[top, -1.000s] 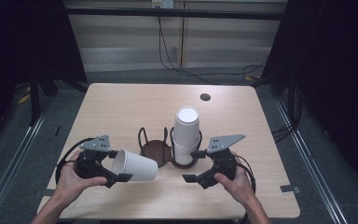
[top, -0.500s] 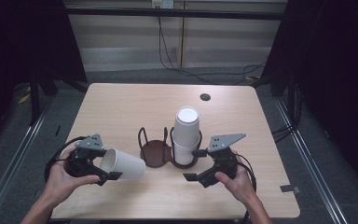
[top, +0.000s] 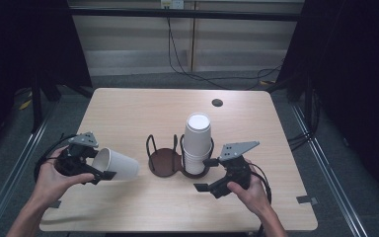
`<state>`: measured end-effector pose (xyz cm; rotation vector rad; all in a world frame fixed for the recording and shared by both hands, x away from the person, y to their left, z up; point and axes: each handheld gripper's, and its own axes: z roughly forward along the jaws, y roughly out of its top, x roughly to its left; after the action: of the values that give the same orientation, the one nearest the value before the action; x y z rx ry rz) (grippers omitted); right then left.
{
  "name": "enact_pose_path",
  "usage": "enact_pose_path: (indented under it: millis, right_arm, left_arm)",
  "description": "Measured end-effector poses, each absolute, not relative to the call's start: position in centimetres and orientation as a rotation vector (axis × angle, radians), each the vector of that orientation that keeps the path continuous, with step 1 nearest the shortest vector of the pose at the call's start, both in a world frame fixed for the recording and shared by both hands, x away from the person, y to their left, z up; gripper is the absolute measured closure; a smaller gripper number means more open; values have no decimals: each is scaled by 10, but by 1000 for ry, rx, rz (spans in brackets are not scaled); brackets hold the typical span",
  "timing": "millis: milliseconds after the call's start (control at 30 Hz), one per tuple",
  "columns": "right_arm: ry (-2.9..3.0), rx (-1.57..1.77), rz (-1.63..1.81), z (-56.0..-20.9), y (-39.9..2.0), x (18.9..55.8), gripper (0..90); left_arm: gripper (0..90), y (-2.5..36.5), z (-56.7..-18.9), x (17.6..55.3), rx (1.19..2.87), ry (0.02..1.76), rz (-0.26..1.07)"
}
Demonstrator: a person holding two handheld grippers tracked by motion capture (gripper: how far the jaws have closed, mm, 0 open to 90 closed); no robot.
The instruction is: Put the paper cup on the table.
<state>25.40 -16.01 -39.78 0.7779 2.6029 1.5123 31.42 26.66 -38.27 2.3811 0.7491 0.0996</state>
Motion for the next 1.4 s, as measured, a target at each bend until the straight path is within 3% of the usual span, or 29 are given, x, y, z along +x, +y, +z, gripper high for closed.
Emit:
enact_pose_path:
  millis: [600,1400]
  right_arm:
    - [2623,785,1487,-404,-156,256,150]
    - [2624,768,1464,-403,-155,254,151]
  left_arm:
    - [140,264,-367,345,2490,819,160]
    - [137,212,-372,394,2745,870,189]
